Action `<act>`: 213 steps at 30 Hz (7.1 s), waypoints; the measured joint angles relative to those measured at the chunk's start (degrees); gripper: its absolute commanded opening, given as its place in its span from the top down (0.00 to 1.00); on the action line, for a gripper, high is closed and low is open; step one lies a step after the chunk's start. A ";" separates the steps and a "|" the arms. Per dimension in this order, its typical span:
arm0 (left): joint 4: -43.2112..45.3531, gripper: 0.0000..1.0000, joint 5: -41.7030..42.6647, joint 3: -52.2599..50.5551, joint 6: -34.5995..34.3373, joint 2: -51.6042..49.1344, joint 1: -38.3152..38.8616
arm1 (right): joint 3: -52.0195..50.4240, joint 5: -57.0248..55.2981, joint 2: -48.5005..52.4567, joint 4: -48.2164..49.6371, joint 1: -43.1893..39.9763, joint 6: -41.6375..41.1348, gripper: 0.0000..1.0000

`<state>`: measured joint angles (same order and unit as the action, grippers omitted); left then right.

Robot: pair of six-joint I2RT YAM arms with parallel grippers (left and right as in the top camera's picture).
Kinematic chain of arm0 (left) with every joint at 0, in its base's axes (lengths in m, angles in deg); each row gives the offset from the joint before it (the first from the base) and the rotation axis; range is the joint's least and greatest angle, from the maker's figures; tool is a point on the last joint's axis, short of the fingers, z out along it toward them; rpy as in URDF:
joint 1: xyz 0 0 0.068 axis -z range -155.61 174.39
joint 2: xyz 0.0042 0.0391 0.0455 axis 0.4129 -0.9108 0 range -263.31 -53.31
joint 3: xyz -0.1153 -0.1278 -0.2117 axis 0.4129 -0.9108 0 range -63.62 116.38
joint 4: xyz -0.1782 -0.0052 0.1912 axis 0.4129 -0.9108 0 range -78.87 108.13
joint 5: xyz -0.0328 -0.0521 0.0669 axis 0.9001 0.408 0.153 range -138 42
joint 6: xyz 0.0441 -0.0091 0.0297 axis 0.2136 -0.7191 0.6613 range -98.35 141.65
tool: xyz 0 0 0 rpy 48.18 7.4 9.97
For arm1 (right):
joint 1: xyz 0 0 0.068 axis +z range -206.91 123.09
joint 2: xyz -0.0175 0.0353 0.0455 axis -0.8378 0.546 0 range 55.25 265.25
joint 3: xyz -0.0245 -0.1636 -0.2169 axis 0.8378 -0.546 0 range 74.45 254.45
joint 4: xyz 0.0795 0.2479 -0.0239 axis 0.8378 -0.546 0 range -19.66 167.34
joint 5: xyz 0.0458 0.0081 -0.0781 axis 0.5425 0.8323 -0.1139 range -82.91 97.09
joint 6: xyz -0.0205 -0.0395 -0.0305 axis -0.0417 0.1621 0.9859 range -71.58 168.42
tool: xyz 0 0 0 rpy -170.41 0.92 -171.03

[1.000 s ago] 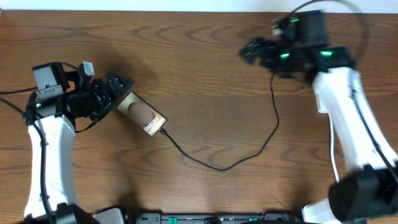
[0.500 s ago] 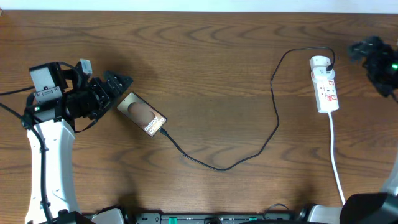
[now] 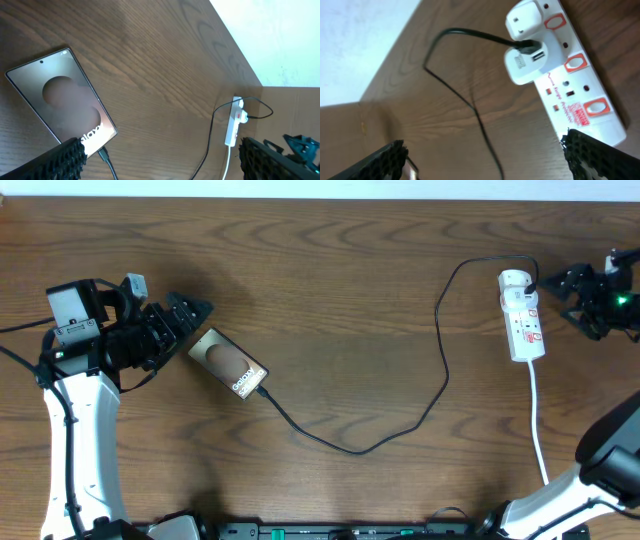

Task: Plug charger to phone and switch on socket
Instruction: 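Move the right gripper over the white power strip's orange switch, then press down the orange switch beside the plugged socket with the right gripper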

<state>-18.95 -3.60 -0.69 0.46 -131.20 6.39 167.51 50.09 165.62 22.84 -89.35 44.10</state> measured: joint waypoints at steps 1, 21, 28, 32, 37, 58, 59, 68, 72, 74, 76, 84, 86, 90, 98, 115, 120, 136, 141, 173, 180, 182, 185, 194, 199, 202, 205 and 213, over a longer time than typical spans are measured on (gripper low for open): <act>0.04 0.07 0.00 -0.02 0.00 0.00 0.00 | 0.26 0.09 0.96 0.24 0.00 0.63 0.01; 0.02 0.06 0.00 0.00 0.00 0.00 0.00 | 3.02 -9.64 6.56 10.99 5.68 4.15 0.01; 0.02 0.06 0.00 0.00 0.00 0.00 0.00 | 3.21 -10.86 10.60 11.85 6.43 4.09 0.01; 0.02 0.06 0.00 0.00 0.00 0.00 0.00 | 3.21 -11.58 11.56 12.00 6.43 3.91 0.01; 0.02 0.06 0.00 0.00 0.00 0.00 0.00 | 3.21 -12.70 12.39 12.33 6.43 3.06 0.01; 0.02 0.06 -1.31 0.00 0.00 0.00 0.00 | 3.48 -12.57 16.81 12.92 6.45 -1.33 0.01; 0.02 0.06 -1.31 0.00 0.00 0.00 0.00 | 3.48 -12.57 16.81 12.98 6.47 -1.36 0.01; 0.02 0.06 -1.31 0.00 0.00 0.00 0.00 | 4.46 -12.35 16.81 12.72 6.62 -1.36 0.01; 0.02 0.06 -1.31 0.00 0.00 0.00 0.00 | 5.81 -12.00 16.81 12.04 6.88 -1.36 0.01; 0.02 0.06 -1.31 0.00 0.00 0.00 0.00 | 6.10 -11.91 16.81 11.74 6.95 -1.38 0.01; 0.02 0.06 -1.31 0.00 -0.02 0.00 0.00 | 6.21 -11.91 16.81 11.45 6.99 -1.40 0.01; -0.02 0.06 -1.31 0.00 -0.02 0.00 0.00 | 6.23 -11.89 16.81 9.31 7.19 -2.08 0.01; -0.02 0.06 -1.31 0.00 0.00 0.00 0.00 | 6.23 -11.96 16.81 9.20 7.52 -2.45 0.01; -0.04 0.06 -1.31 0.00 0.00 0.00 0.00 | 6.54 -12.07 16.81 9.35 8.11 -2.71 0.01; -0.20 0.06 -1.31 0.00 0.00 0.00 0.00 | 6.73 -13.16 16.81 9.55 9.18 -3.32 0.01; -1.25 0.06 -1.31 0.00 0.00 0.00 0.00 | 6.95 -17.44 16.81 9.70 9.99 -4.22 0.01; -1.44 0.06 -1.31 -0.02 0.00 0.00 0.00 | 6.97 -18.38 16.81 9.11 9.97 -4.24 0.01; -1.70 0.06 -1.31 0.00 0.00 0.00 0.00 | 7.19 -18.51 16.81 8.24 9.97 -4.85 0.01; -1.70 0.06 -1.31 0.00 0.00 0.00 0.00 | 7.28 -18.32 16.81 8.22 9.97 -5.99 0.01; -1.73 0.06 -1.31 0.00 0.00 0.00 0.00 | 7.80 -18.97 16.65 7.58 11.30 -8.76 0.01; -2.05 0.06 -1.31 -0.02 0.00 0.00 0.00 | 7.80 -18.99 16.65 7.58 11.30 -8.90 0.01; -2.12 0.06 -1.31 -0.02 0.00 0.00 0.00 | 7.80 -18.97 16.65 7.58 11.30 -8.90 0.01; -2.12 0.06 -1.31 0.00 0.00 0.00 0.00 | 7.80 -18.99 16.65 7.58 11.30 -8.90 0.01; -2.14 0.06 -1.31 0.00 0.00 0.00 0.00 | 7.80 -18.99 16.65 7.67 11.30 -8.98 0.01; -2.19 0.06 -1.33 0.00 0.00 0.00 0.00 | 7.80 -19.04 16.65 8.00 11.30 -9.38 0.01; -2.27 0.06 -1.33 0.00 0.00 0.00 0.00 | 7.80 -19.04 16.65 8.41 11.28 -9.75 0.01; -2.34 0.06 -1.33 0.00 0.00 0.00 0.00 | 7.80 -19.04 16.65 8.57 11.26 -9.77 0.01; -2.34 0.06 -1.33 0.00 0.00 0.00 0.00 | 8.59 -18.93 16.70 6.69 11.10 -9.77 0.01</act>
<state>-21.29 -4.93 -0.69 0.46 -131.20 6.39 176.10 31.16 182.32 29.53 -78.25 34.33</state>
